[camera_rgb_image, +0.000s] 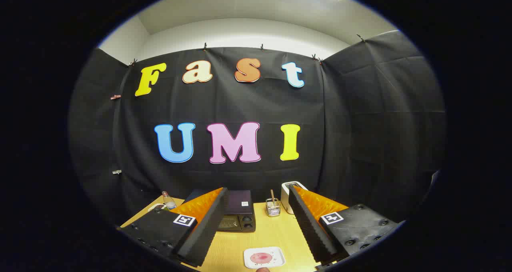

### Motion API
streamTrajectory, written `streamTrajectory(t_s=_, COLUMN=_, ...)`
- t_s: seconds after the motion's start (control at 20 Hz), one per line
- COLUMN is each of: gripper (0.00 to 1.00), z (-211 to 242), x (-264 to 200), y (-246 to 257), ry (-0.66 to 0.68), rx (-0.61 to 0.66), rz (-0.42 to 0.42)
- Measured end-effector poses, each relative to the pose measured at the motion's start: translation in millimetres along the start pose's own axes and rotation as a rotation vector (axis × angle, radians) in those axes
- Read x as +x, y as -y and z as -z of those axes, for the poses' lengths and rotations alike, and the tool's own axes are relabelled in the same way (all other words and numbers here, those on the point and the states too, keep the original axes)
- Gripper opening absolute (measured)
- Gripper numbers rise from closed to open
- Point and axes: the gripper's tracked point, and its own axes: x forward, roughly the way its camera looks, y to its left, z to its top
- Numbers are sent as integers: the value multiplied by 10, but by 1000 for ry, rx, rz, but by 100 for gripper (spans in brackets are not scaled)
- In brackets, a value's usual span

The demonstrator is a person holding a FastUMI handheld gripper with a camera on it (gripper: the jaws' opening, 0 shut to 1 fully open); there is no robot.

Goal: Open the toaster oven, put the food inside, and close the toaster oven door.

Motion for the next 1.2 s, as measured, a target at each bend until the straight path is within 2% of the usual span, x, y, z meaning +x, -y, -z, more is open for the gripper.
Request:
streamTrajectory(t_s=0.35, gripper=97, z=-25, x=-17, y=-22, ry=21, rx=-39, rz=17)
streamTrajectory(t_s=0.8, gripper=97, z=-68, x=-46, y=-55, ry=24, rx=-13, rz=6)
streamTrajectory(t_s=1.2, gripper=97, z=406, x=201, y=-781, ry=-72, rx=7, rz=-120)
